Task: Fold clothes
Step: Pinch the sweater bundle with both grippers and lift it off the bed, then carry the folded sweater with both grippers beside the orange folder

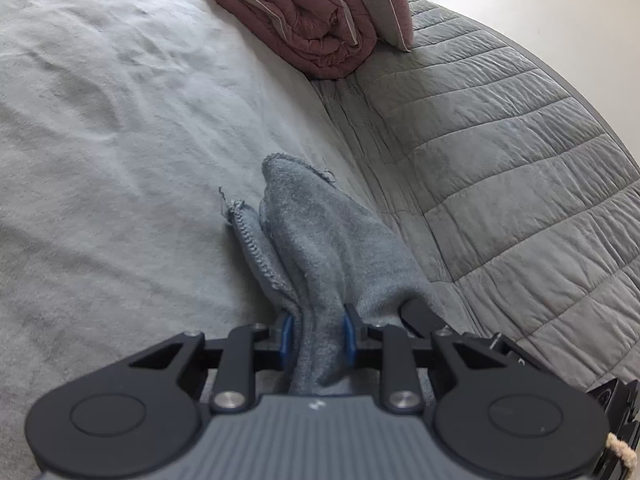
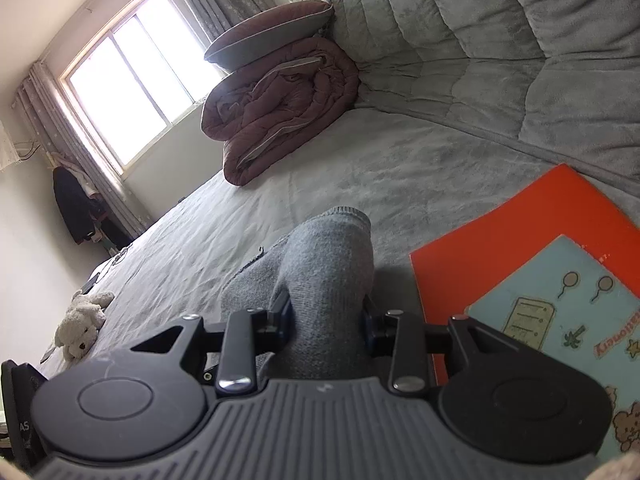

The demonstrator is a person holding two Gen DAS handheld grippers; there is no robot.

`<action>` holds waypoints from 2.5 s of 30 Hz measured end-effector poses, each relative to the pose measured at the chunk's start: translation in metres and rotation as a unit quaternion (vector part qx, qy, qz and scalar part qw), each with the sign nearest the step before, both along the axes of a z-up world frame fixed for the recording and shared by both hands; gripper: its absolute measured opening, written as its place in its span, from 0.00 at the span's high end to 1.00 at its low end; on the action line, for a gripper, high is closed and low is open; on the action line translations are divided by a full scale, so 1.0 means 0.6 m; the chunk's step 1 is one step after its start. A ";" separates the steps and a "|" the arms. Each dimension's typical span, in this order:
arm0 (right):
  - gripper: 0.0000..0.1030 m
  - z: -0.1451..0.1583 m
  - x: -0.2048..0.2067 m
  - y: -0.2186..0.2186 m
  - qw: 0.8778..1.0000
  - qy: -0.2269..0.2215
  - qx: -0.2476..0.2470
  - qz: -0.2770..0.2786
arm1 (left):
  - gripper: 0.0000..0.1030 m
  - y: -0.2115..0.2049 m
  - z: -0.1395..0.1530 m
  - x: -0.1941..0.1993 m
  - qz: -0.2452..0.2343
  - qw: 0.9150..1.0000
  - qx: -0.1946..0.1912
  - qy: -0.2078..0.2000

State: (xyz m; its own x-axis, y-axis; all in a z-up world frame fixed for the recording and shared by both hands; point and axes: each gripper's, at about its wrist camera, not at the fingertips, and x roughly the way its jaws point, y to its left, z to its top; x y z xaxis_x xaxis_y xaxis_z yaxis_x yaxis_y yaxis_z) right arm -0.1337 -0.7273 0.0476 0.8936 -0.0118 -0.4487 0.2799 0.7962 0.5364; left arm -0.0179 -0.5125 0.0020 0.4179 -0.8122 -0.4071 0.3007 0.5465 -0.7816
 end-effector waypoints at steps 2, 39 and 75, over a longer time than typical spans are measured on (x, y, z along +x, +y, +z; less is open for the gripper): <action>0.61 -0.015 0.005 -0.003 1.000 0.027 0.008 -0.002 | 0.75 0.001 -0.008 0.002 0.000 1.000 0.009 0.004; 0.57 0.037 0.022 0.111 0.970 0.192 -0.150 -0.014 | 0.69 -0.036 0.042 0.037 -0.044 0.975 0.145 -0.163; 0.51 0.043 0.014 0.154 0.954 0.228 -0.194 0.018 | 0.50 -0.042 0.062 0.027 -0.046 0.946 0.260 -0.187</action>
State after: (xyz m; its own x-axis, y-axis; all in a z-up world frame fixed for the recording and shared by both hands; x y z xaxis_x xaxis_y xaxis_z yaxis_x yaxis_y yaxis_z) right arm -0.1253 -0.6350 0.0737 0.6094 -0.2290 -0.7591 0.3826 0.9235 0.0285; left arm -0.0020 -0.5374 0.0391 0.5489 -0.5821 -0.5999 0.5681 0.7862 -0.2431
